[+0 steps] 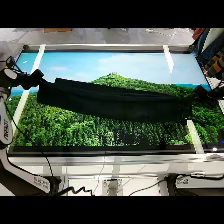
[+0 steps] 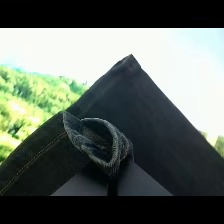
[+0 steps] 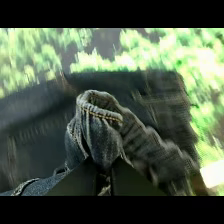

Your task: Fold the clothes and pants, and hang the long-sleeved shirts on hangers.

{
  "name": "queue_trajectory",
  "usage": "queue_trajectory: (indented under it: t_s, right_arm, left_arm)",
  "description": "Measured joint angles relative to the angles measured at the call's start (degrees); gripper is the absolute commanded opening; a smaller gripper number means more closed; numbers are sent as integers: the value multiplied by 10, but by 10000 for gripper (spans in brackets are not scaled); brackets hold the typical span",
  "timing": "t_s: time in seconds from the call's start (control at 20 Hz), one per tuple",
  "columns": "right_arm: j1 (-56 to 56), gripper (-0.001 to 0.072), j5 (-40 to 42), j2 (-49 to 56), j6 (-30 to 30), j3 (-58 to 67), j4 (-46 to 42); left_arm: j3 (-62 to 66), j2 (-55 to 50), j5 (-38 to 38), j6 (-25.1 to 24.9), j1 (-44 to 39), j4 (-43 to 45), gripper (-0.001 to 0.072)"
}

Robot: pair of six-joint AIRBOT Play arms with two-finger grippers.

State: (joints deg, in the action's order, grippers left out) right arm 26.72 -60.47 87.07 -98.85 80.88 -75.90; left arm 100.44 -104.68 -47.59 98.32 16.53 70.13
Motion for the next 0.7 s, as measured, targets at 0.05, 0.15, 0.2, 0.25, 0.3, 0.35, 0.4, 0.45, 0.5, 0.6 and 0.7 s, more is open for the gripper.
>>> queue_trajectory:
  t_s: [0.05,0.15,0.2,0.25,0.3,0.35,0.4,0.45,0.5,0.6,0.7]
  right_arm:
    - [-4,30,18,18,-8,11,7]
    - [-13,31,69,47,-21,26,22]
    - [-17,31,97,57,-26,31,28]
    - [-21,31,122,66,-30,35,34]
    - [-27,33,147,73,-33,37,36]
    - [-32,160,170,80,-35,39,38]
    - [-38,518,187,87,-38,40,41]
    - [-44,713,207,93,-38,41,41]
    - [-50,694,219,97,-38,42,40]
    - [-59,689,233,103,-39,42,39]
    - [-62,685,241,105,-41,43,35]
  left_arm:
    - [9,-12,4,10,-1,2,16]
    - [21,-32,22,24,-3,0,17]
    - [24,-40,37,31,-4,-7,17]
    - [27,-46,50,33,-6,-14,18]
    - [28,-51,68,36,-8,-21,20]
    - [30,-56,87,37,-11,-28,109]
    - [31,-60,101,38,-14,-31,411]
    - [31,-64,114,40,-18,-34,699]
    - [32,-68,123,42,-21,-37,703]
    - [33,-71,130,37,-27,-42,698]
    - [33,-70,130,28,-27,-43,698]
